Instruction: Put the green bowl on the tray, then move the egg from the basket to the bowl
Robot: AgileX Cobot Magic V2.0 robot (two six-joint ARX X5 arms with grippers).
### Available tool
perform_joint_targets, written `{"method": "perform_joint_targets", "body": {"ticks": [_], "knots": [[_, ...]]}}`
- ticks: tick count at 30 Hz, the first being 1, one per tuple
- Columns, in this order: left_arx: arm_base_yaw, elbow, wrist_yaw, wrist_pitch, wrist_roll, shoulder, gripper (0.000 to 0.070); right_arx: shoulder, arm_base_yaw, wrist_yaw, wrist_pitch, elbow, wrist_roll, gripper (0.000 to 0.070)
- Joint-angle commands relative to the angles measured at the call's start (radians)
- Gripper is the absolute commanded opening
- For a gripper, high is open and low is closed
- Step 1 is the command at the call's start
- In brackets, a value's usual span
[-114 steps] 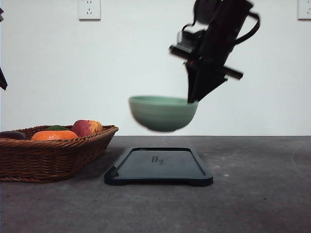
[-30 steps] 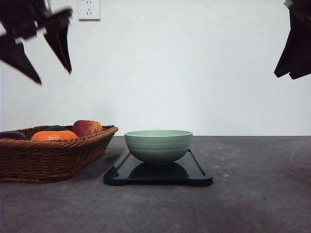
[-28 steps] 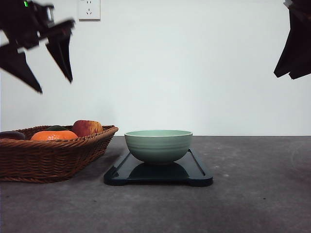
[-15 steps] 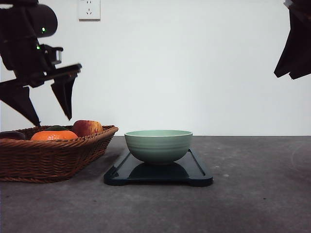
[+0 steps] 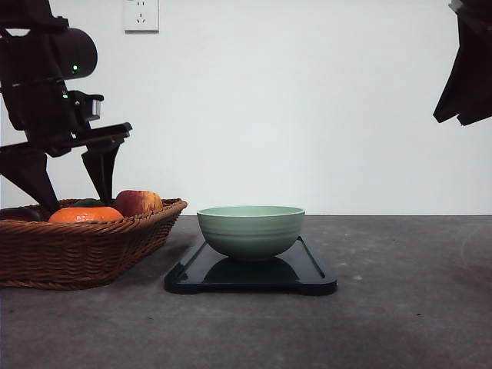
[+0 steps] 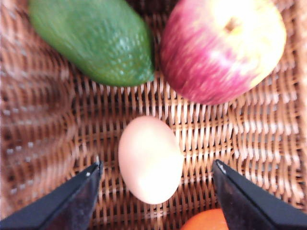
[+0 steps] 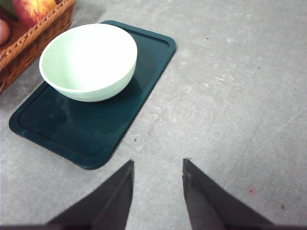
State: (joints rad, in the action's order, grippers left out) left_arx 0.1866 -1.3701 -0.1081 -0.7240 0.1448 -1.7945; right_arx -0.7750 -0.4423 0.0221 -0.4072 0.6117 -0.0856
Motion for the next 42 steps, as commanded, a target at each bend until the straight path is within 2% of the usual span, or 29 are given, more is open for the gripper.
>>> {"method": "perform_joint_targets", "body": {"ticks": [1,17,21,24,42], "knots": [[0.005,-0.023,0.001,0.007,-0.012,-0.025,0.0468,-0.008,-0.005,-0.004,0.011,0.002,-0.008,0.0199],[0.007,-0.023,0.006,0.029,-0.004,-0.089,0.0464,-0.008,-0.005,-0.004,0.011,0.002,-0.008,0.0199],[0.007,-0.023,0.006,0.040,-0.004,-0.089,0.0349,-0.008,-0.005,-0.004,0.011,0.002,-0.008,0.0199],[0.007,-0.023,0.006,0.039,-0.004,-0.089,0.0299,-0.008,-0.005,-0.004,0.011,0.002,-0.008,0.0199],[0.006,-0.023,0.006,0.032,0.000,-0.089,0.0299,-0.008,-0.005,-0.004,0.011,0.002,-0.008,0.0199]]}}
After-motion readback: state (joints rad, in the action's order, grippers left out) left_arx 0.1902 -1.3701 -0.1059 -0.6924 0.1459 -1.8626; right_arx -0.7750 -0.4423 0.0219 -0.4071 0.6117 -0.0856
